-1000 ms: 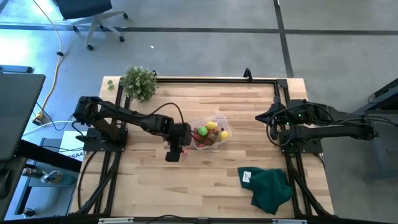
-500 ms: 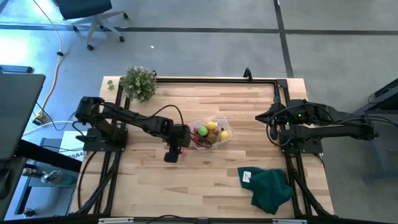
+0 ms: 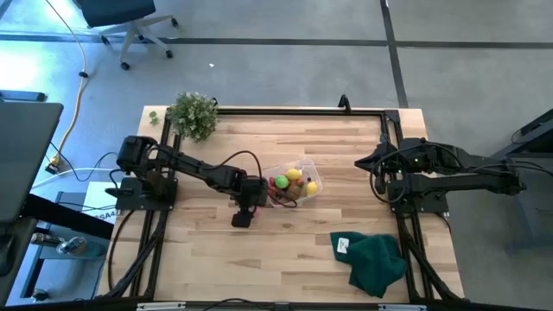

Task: Pick and placing Produce into tupperware
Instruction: Put the pink peach into the transparent bin

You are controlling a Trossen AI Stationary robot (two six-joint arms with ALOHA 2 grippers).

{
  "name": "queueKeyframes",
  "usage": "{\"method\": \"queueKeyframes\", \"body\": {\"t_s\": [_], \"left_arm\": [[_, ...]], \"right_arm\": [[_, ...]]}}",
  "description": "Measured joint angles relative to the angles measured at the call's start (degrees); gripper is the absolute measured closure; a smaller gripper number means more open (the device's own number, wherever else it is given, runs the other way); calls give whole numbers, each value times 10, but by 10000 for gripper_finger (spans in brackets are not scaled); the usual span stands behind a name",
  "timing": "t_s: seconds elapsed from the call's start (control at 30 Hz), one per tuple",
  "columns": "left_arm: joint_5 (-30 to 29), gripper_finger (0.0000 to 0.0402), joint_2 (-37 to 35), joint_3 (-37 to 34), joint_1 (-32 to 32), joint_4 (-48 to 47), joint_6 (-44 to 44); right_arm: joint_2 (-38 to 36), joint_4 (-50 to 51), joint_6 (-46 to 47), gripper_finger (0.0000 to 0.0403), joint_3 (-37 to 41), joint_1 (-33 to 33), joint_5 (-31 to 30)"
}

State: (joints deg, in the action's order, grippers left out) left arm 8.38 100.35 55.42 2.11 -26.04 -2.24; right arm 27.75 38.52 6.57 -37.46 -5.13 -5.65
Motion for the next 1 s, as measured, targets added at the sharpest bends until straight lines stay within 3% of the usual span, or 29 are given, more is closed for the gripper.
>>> {"method": "queueKeyframes", "body": {"t_s": [0.33,1.0], "left_arm": [[-7,153,12,0,0,18,28],[-20,283,12,0,0,22,30]], "right_arm": [[0,0,0,384,0,0,0],[0,0,0,384,0,0,0]]}}
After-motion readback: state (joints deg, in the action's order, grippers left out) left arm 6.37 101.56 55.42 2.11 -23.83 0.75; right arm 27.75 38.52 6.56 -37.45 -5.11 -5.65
